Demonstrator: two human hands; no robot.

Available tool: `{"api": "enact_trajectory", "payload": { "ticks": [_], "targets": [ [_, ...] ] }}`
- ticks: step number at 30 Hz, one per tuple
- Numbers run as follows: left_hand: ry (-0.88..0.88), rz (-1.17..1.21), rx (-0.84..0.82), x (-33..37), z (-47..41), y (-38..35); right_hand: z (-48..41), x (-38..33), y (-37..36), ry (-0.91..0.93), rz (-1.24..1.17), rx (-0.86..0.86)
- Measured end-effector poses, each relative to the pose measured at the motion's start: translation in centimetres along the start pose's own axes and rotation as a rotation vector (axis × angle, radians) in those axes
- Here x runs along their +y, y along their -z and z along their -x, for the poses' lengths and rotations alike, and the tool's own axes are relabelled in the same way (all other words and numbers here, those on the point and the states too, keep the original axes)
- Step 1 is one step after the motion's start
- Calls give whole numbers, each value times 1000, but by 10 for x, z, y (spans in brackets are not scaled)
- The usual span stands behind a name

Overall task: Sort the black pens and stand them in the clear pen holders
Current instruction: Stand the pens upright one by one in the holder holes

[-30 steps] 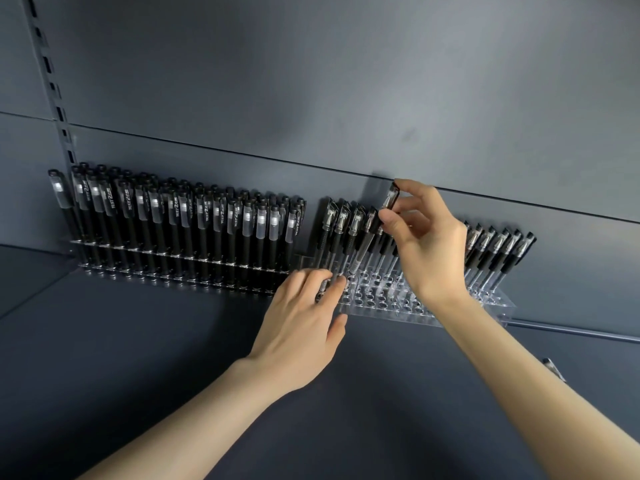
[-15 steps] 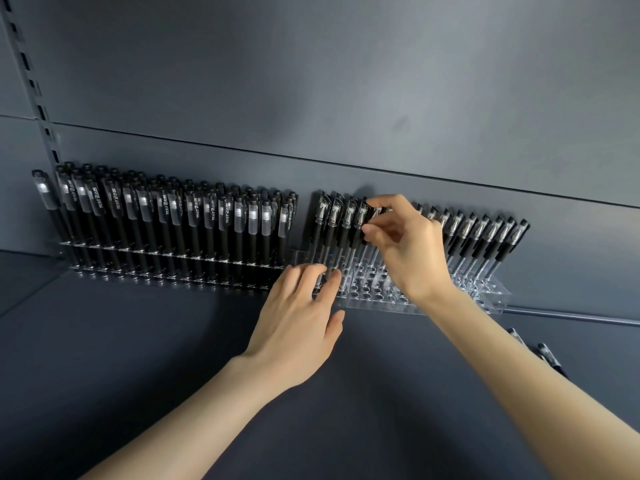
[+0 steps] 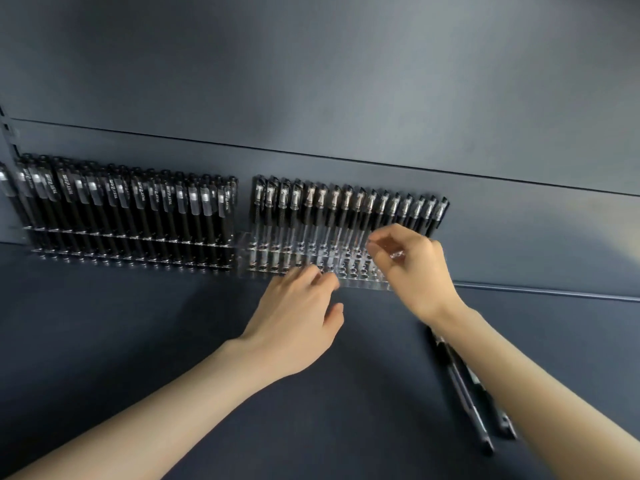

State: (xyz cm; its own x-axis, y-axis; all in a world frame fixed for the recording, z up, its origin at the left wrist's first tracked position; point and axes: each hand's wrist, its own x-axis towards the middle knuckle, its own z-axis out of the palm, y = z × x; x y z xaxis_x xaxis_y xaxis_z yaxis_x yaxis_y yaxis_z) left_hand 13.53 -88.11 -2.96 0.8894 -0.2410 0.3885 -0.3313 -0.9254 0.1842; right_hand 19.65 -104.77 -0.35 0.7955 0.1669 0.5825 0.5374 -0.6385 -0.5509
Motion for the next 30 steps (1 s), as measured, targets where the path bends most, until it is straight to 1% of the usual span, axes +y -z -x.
{"api": "enact_trajectory", "payload": {
  "ticks": [3,5,8,11,14,18,22,25,28,30],
  "targets": [
    [39,37,-47,46,3,-15,26,29,38,-22,44,-60],
    [87,56,-82,78,6,-29,44,51,62,-27,77,-149],
    [136,18,-96,120,7,-45,64,81,89,1,147,-294],
    [242,9,-115,151,7,-53,77,104,104,57,223,-439],
    [334,76,-141,171,2,-54,83,117,110,78,199,-539],
    [463,318,-151,182,-9,-53,82,123,110,72,123,-517],
    [553,370,-190,180,-26,-53,82,126,109,64,94,-498],
    [572,386,-218,176,-36,-49,82,127,108,108,103,-488],
    [560,454,-242,171,-38,-46,81,132,105,104,107,-496],
    [548,457,-236,168,-35,-45,84,132,104,97,104,-513]
  ]
}}
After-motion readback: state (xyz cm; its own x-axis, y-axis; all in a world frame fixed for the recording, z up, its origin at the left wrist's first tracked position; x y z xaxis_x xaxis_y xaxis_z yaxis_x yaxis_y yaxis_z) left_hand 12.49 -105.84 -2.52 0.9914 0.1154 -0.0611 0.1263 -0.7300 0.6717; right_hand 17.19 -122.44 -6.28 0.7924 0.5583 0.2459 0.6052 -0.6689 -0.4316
